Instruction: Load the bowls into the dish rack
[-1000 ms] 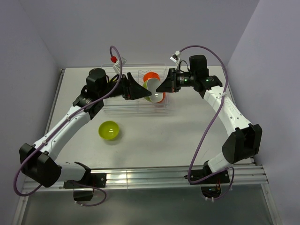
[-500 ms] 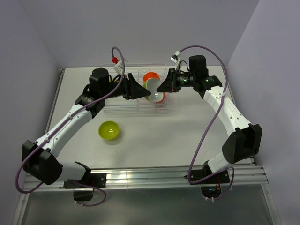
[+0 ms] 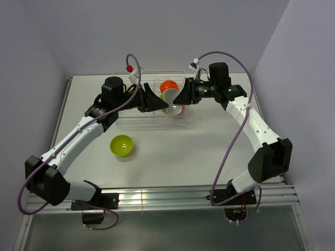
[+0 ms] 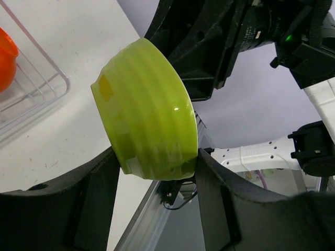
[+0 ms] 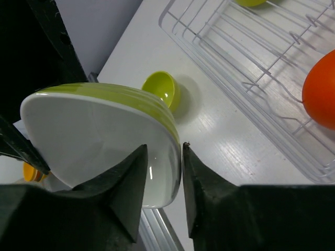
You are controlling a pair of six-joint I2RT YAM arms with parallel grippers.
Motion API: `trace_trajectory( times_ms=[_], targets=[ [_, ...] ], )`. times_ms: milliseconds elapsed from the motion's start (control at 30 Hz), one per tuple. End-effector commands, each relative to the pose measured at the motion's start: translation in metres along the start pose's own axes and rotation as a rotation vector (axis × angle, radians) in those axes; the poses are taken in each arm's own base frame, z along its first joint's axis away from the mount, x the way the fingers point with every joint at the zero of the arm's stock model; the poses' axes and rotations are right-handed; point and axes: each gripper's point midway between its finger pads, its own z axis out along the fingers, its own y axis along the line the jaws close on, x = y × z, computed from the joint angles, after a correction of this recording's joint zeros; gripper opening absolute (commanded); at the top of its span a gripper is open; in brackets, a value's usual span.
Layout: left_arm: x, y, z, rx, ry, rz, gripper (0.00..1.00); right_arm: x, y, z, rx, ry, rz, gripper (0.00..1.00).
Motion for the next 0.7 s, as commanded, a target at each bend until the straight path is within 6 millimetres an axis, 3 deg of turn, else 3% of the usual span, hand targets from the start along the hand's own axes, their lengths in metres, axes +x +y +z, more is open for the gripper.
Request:
trace_trajectory(
  times_ms=[0,133,300,400,667],
  targets=[
    [-0.018,-0.020,-0.005,0.031,-0.057,0.076,0.00,-0.011,0.016,-0.007,-0.018,-0.034,-0.058,0.44],
    [-0.019,-0.019,-0.006,0.026,-0.063,0.080,0.00,-0.012,0.014,-0.007,-0.012,-0.035,-0.057,0.62],
    [-0.019,-0.012,-0.008,0.003,-0.068,0.075,0.00,-0.011,0.017,-0.008,-0.016,-0.035,-0.061,0.71],
    [-0.020,-0.005,-0.009,-0.023,-0.073,0.080,0.00,-0.011,0.016,-0.009,-0.013,-0.033,-0.064,0.93],
    [-0.029,0.025,-0.020,-0.140,-0.108,0.107,0.00,-0.012,0.018,-0.014,0.003,-0.040,-0.082,1.00]
  ],
)
